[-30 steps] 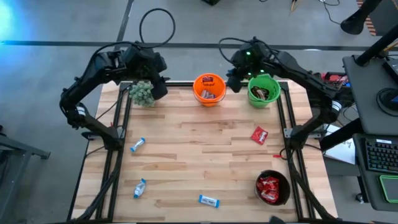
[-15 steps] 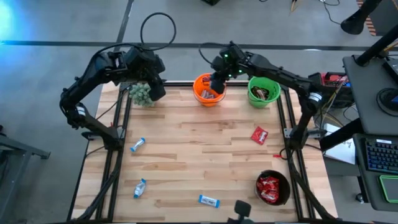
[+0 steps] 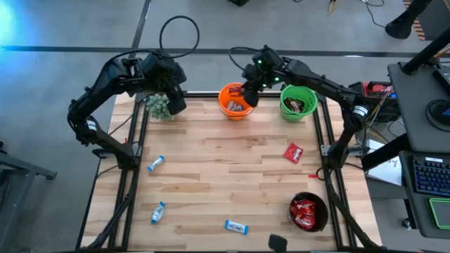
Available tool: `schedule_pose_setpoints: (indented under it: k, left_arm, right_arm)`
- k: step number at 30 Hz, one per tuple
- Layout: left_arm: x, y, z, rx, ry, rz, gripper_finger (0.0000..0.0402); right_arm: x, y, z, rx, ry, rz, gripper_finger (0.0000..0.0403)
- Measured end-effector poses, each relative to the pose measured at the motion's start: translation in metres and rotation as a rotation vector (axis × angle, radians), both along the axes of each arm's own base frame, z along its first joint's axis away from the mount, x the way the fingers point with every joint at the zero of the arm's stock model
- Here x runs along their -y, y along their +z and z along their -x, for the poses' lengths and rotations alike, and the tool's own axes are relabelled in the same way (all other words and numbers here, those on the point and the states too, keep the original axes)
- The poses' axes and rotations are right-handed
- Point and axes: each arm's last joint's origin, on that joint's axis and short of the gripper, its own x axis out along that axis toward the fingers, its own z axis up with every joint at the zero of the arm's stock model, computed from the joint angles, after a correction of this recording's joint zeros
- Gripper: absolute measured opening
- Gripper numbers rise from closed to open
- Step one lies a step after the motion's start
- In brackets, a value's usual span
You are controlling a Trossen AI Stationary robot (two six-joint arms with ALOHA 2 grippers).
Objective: Organize candy in baskets
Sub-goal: Put the red chocolate into the black bucket
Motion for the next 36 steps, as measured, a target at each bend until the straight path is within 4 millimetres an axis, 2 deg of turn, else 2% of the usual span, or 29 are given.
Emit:
schedule_pose_setpoints:
  k: [5, 12, 17, 24, 28, 32, 36]
  left_arm:
    - [0.0, -0.001, 0.001, -0.011, -0.005, 0.0, 0.018]
    - [0.0, -0.001, 0.001, -0.011, -0.004, 0.001, 0.018]
    - [0.001, -0.002, 0.002, -0.032, -0.002, 0.005, 0.018]
    - [0.003, -0.007, 0.011, -0.145, 0.022, 0.007, 0.018]
    - [0.006, -0.006, 0.018, -0.16, 0.019, 0.011, 0.018]
    - [0.008, -0.003, 0.024, -0.147, 0.015, 0.004, 0.018]
    - [0.01, 0.001, 0.029, -0.14, 0.003, -0.008, 0.018]
  right_arm:
    - [-0.02, 0.01, 0.02, -0.026, 0.101, -0.177, 0.0152]
    - [-0.046, 0.013, 0.047, -0.208, 0.073, -0.333, 0.0137]
    - [-0.064, 0.01, 0.045, -0.288, 0.047, -0.428, 0.0132]
    - [-0.097, 0.01, 0.029, -0.324, 0.099, -0.44, 0.0137]
    - [-0.113, 0.007, 0.024, -0.409, -0.013, -0.331, 0.0141]
    - [-0.115, 0.002, 0.029, -0.512, -0.217, -0.234, 0.0149]
    - [-0.115, -0.015, 0.032, -0.579, -0.349, -0.286, 0.0156]
